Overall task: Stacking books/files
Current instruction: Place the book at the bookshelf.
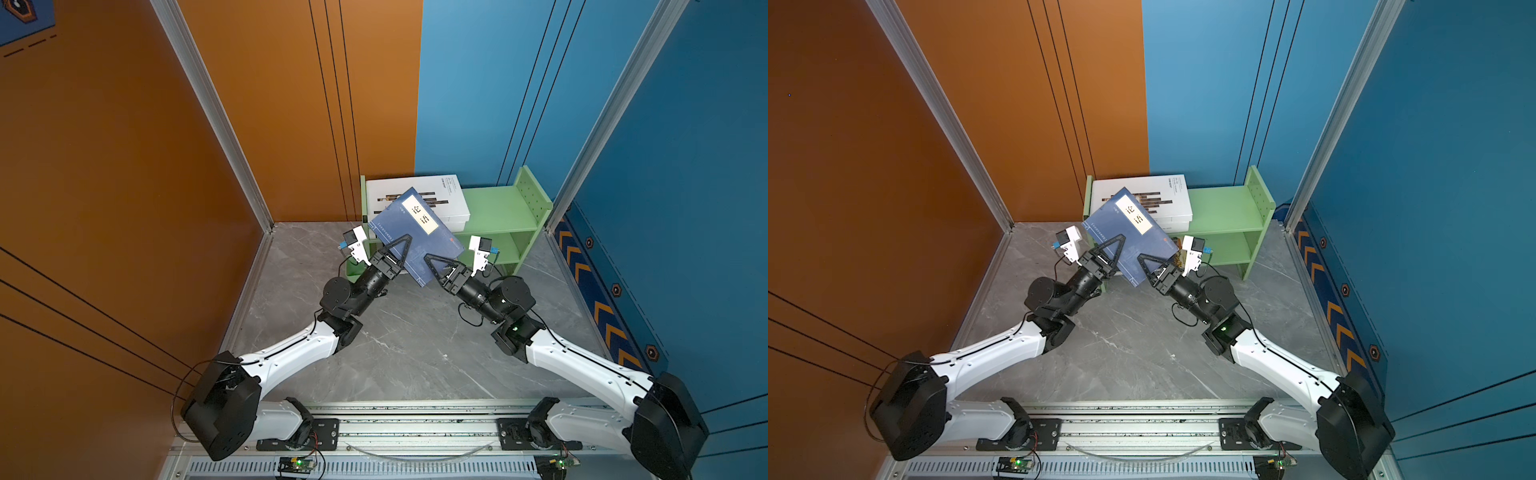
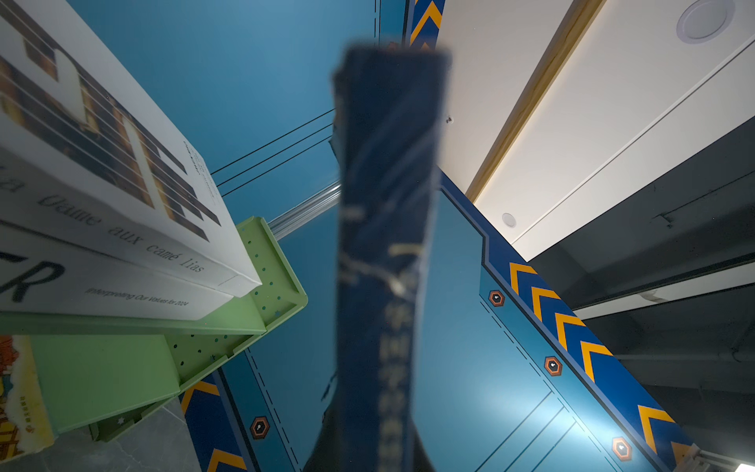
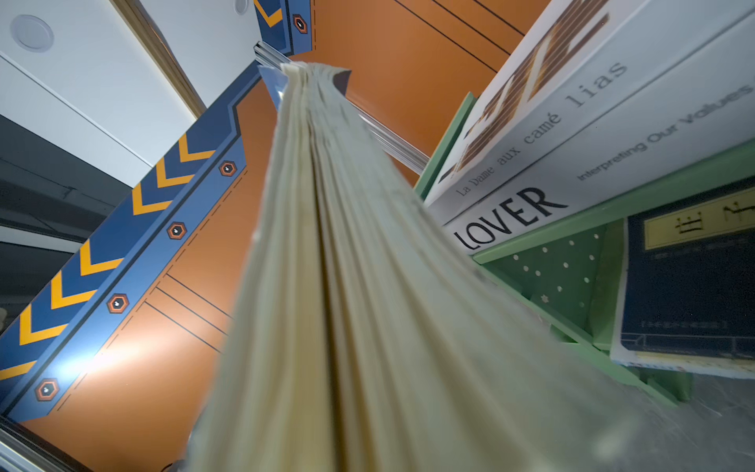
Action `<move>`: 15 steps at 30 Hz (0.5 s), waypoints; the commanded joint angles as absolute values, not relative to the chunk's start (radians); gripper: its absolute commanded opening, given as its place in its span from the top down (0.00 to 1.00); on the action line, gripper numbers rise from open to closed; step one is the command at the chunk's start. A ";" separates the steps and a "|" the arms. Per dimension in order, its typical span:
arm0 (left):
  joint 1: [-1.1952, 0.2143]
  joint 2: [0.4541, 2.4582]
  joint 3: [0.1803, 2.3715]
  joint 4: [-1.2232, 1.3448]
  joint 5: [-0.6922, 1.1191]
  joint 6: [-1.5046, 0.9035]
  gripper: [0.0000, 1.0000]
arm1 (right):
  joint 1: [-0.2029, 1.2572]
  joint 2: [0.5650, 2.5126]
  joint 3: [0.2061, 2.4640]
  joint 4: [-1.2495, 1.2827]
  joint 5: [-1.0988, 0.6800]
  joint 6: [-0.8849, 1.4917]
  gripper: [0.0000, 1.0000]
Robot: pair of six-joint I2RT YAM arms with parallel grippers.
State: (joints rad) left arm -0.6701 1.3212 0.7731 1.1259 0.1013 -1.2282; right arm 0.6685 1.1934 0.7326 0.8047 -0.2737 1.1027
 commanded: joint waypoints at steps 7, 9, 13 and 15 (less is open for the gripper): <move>-0.668 1.283 0.785 1.121 0.095 -1.239 0.60 | 0.634 1.183 0.766 0.782 -0.229 1.156 0.74; -0.656 1.253 0.783 1.053 0.097 -1.232 0.42 | 0.609 1.169 0.767 0.761 -0.262 1.157 0.77; -0.621 1.165 0.790 0.862 0.116 -1.195 0.17 | 0.560 1.126 0.782 0.652 -0.334 1.135 0.84; -0.596 1.109 0.805 0.712 0.139 -1.160 0.08 | 0.529 1.104 0.781 0.629 -0.380 1.134 0.84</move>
State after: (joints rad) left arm -0.6258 1.1843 0.7734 0.8696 0.1127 -1.2217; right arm 0.5636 1.1522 0.7456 0.6918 -0.3149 1.1454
